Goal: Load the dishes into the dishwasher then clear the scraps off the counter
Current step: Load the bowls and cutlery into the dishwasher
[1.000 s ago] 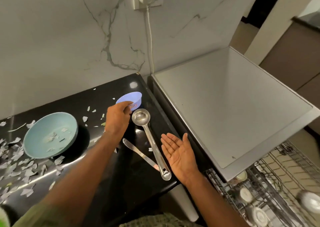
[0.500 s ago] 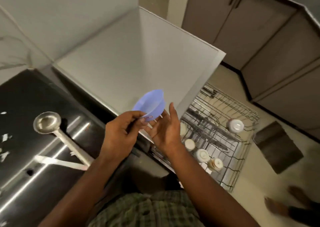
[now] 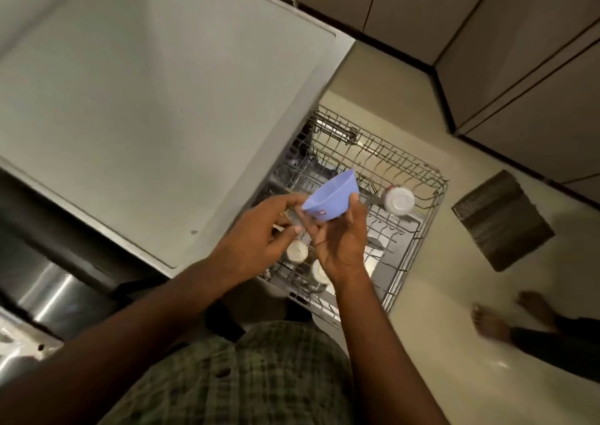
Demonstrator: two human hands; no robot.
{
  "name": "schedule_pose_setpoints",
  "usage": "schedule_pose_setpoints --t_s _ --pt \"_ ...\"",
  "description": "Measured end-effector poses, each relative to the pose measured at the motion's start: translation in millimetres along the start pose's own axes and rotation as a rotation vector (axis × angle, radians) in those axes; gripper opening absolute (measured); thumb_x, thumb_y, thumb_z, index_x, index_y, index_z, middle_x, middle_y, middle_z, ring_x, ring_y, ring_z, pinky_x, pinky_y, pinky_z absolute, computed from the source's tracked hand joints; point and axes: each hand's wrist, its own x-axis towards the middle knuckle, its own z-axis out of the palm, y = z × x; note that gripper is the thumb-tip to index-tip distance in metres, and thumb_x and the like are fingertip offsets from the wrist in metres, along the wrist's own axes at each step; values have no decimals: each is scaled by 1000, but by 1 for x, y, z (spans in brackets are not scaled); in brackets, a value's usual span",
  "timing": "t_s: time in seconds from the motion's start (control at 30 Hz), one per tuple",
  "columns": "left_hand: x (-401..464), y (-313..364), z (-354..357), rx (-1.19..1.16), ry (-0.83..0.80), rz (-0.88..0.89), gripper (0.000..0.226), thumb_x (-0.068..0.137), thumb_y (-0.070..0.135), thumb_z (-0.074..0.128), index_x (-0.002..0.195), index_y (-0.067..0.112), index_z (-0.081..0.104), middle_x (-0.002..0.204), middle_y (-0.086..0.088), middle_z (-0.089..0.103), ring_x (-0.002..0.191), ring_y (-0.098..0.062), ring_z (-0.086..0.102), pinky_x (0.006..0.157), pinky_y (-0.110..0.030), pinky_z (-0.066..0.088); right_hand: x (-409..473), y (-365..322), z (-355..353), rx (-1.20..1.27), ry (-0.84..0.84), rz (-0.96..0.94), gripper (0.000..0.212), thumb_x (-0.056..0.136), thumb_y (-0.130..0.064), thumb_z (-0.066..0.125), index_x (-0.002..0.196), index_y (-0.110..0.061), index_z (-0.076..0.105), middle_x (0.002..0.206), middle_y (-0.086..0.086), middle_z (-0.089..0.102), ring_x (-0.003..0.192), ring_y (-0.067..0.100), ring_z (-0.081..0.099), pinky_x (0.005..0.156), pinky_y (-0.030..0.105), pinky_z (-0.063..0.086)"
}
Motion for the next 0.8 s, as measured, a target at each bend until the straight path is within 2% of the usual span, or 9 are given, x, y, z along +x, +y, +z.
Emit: schedule_pose_setpoints --t_s 0.1,0.2,0.27,0.37,0.4,0.53,0.63,0.8 --pt "23 6 15 106 -147 6 36 101 20 66 135 28 60 137 12 56 111 -1 64 80 -11 50 32 -27 -45 -118 173 2 76 81 -49 78 145 -17 53 142 19 59 124 40 63 91 53 61" --pt "39 8 26 174 -242 -12 29 102 26 64 131 30 63 142 15 52 123 1 55 98 -20 49 73 -52 -81 -353 368 -21 67 81 -47 78 135 -14 56 137 17 61 122 41 64 93 58 60" --pt "45 9 31 182 -266 -45 28 103 29 63 131 31 63 146 16 50 133 1 49 110 -26 43 100 -65 -97 -617 434 -94 71 81 -47 81 138 -16 53 135 9 62 122 32 65 98 56 58" --pt "52 8 37 179 -280 -106 27 103 29 62 130 28 65 151 11 47 138 -2 46 115 -32 43 141 -78 -114 -1110 410 -189 81 82 -45 84 148 -19 44 145 4 54 129 24 56 99 39 50" --pt "53 7 38 180 -283 -123 26 103 30 62 128 27 66 151 11 46 136 -2 47 113 -33 46 155 -81 -120 -1277 385 -213 85 82 -44 84 151 -18 42 148 5 51 130 24 52 100 38 47" --pt "53 -2 37 184 -263 -140 24 102 32 62 125 29 66 149 11 47 130 -3 52 107 -38 52 201 -84 -134 -1767 292 -271 90 82 -34 83 155 -10 36 152 14 45 133 35 49 110 49 45" --pt "49 -8 35 163 -220 -138 25 100 34 61 124 31 67 147 7 51 135 -5 50 106 -41 52 220 -79 -141 -2005 232 -247 96 80 -24 86 157 -6 31 155 18 41 141 38 41 118 53 39" --pt "35 -17 31 144 -155 -166 25 99 33 63 124 33 66 147 9 53 140 -4 47 108 -42 51 233 -72 -158 -2165 196 -130 108 78 -21 89 162 -12 23 163 18 32 148 39 33 122 55 33"
